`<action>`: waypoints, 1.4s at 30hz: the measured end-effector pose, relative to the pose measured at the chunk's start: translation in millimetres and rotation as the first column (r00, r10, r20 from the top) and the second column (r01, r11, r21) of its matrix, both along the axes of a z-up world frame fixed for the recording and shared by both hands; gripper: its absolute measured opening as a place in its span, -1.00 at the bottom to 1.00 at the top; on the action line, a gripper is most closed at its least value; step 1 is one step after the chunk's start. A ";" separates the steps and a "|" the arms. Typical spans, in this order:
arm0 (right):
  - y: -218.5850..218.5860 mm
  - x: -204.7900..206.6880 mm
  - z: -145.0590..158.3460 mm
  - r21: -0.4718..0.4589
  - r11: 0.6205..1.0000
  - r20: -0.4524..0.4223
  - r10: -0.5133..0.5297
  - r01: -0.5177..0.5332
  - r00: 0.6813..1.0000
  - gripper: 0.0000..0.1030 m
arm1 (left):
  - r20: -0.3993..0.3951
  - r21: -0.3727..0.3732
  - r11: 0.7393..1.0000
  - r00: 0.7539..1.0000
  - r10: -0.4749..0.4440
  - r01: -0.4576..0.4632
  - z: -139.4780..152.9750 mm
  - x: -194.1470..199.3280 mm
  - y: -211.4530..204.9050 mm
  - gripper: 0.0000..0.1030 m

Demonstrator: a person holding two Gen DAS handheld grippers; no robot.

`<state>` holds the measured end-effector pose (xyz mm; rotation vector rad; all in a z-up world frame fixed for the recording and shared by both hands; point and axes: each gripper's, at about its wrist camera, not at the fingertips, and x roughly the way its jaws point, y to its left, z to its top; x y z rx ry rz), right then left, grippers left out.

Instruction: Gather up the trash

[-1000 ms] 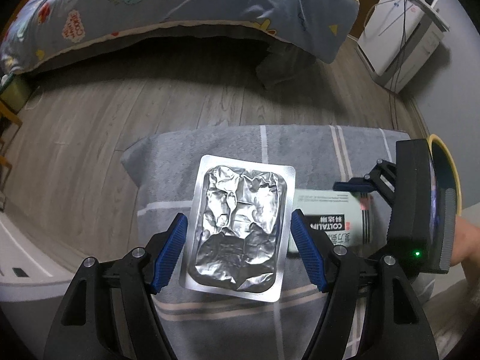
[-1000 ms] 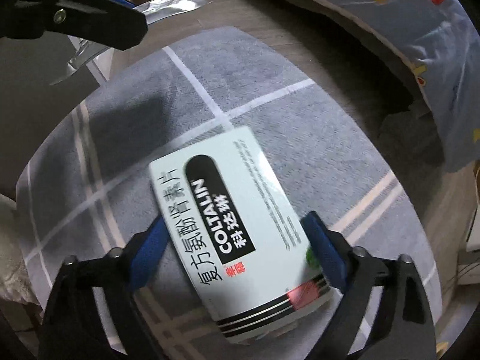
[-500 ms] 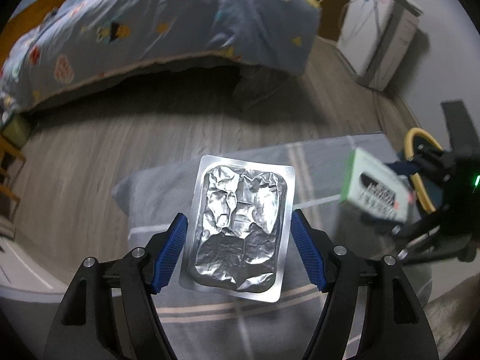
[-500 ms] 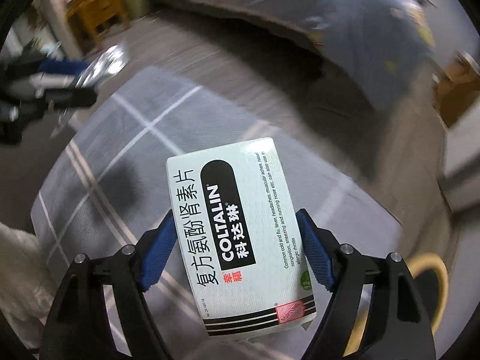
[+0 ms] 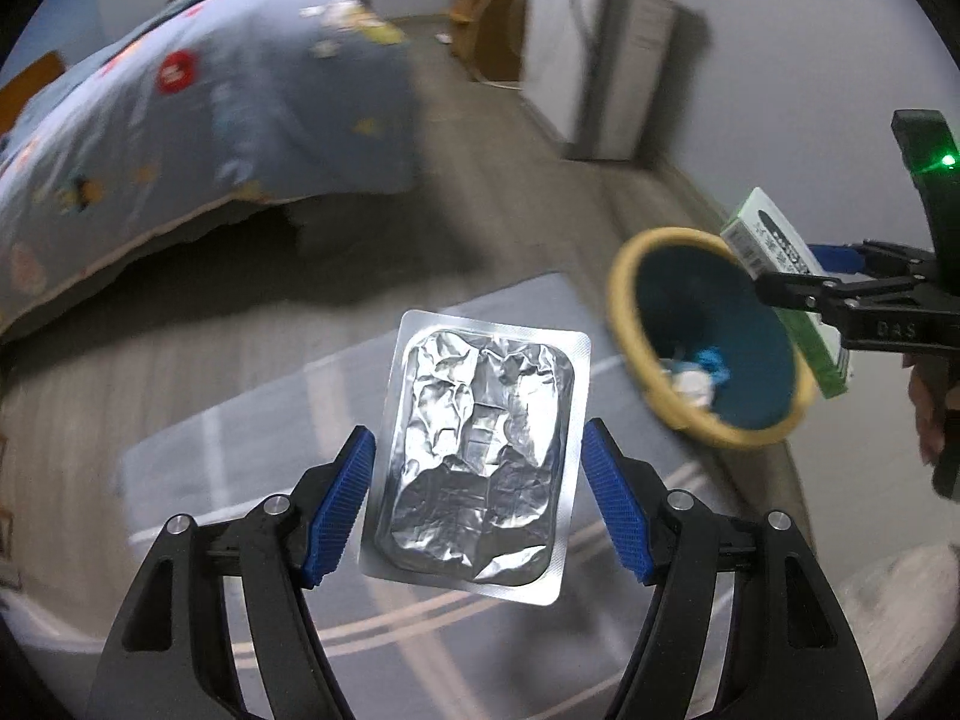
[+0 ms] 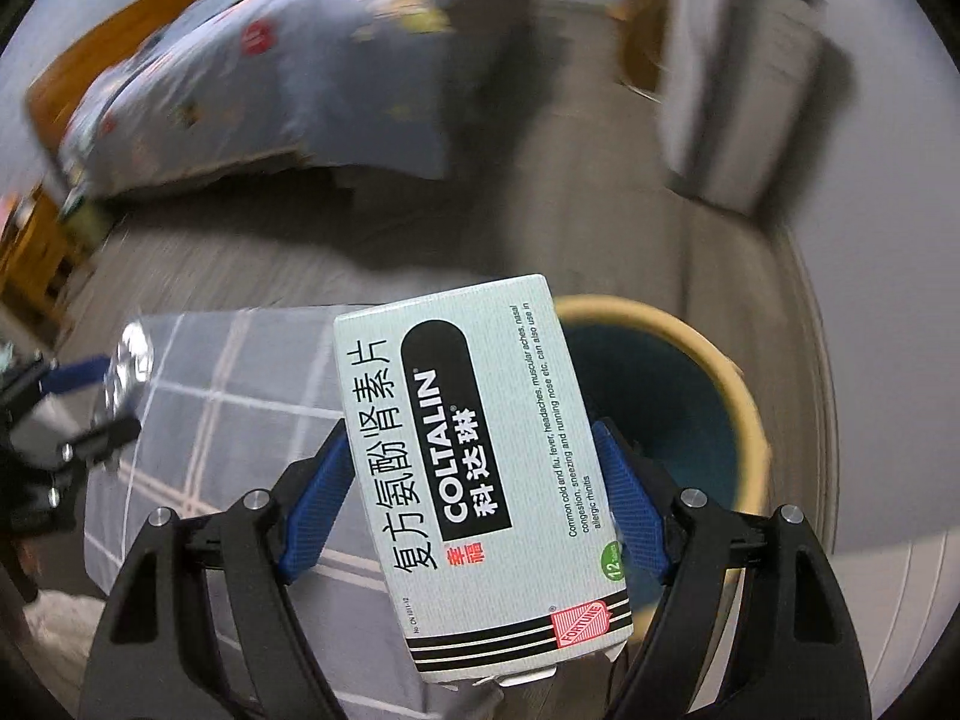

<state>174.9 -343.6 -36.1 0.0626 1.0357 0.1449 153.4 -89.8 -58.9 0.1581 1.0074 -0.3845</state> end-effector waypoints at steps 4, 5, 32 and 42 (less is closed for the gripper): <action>-45.8 -7.4 -17.5 0.045 0.988 -0.022 -0.148 0.149 0.989 0.50 | -0.010 0.009 0.997 0.997 -0.082 0.082 -4.8 3.0 -55.9 0.38; -54.6 -7.8 -23.1 0.061 0.981 -0.030 -0.185 0.186 0.982 0.50 | -0.017 0.008 0.995 0.995 -0.099 0.100 -7.3 5.2 -69.5 0.38; -133.4 -43.4 -35.8 0.232 0.871 -0.049 -0.434 0.433 0.900 0.83 | 0.075 -0.031 0.979 0.977 -0.199 0.202 2.5 9.3 -141.2 0.85; -88.1 -108.4 -4.9 0.079 0.946 0.042 -0.318 0.314 0.947 0.89 | 0.065 -0.071 0.995 0.996 -0.066 0.070 20.4 -25.6 -104.3 0.90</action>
